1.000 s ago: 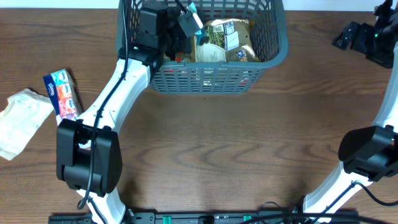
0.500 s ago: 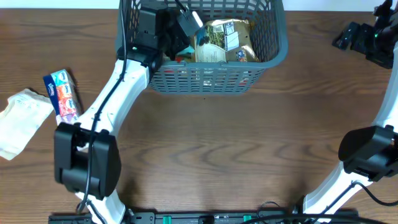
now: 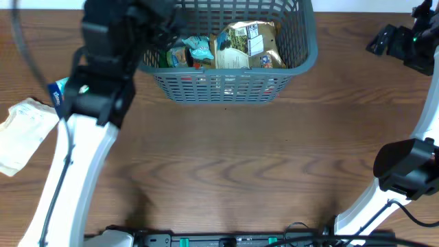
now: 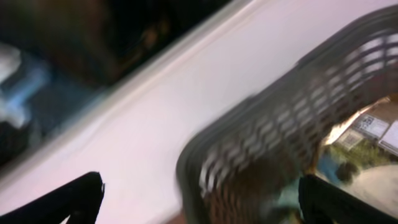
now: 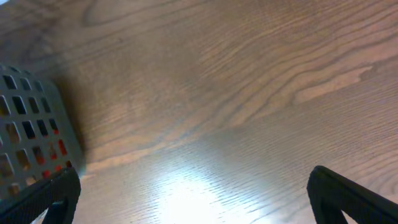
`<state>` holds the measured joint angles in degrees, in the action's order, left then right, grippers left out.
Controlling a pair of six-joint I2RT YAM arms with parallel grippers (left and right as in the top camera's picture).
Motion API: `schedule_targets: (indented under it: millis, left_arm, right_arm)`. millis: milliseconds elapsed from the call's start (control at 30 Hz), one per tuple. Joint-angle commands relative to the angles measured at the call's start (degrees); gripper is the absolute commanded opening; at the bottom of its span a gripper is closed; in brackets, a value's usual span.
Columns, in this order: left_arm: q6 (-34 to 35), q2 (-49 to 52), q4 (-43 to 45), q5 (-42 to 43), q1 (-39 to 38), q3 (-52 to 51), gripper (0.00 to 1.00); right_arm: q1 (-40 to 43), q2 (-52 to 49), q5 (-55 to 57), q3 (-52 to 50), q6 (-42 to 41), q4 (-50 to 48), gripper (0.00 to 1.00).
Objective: Pack container
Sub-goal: 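Lower the left gripper onto the multicolour tissue box and grasp it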
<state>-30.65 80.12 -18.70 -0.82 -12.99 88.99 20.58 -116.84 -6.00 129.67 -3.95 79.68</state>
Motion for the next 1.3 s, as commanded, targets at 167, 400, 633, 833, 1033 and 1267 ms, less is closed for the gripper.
schedule_targets:
  millis: [167,400,633,833,1033,1267]
  left_arm:
    - [33.83,-5.51,-33.11,-12.26,16.85,0.07,0.98]
    - [42.25,-0.42,-45.29,0.2,31.36,-0.04,0.98]
    - [42.62,10.67,-45.51,4.31,35.47,-0.26,0.98]
    - [42.56,22.97,-43.95,4.28,37.62,-0.26,0.98]
    - [37.38,31.89,-41.46,4.26,39.71,-0.26,0.98]
    - [31.39,37.33,-37.48,4.26,39.93,-0.7,0.98]
  right_arm:
    - [0.35,-0.5,-0.44,-0.09,1.07,0.04,0.99]
    - [0.33,-0.5,-0.44,-0.09,1.05,-0.42,0.99]
    - [0.35,-0.5,-0.44,-0.09,1.05,-0.37,0.99]
    - [0.35,-0.5,-0.44,-0.09,1.05,-0.39,0.99]
    - [0.35,-0.5,-0.42,-0.09,1.49,-0.31,0.99]
    - [0.35,-0.5,-0.42,-0.09,1.46,-0.28,0.99]
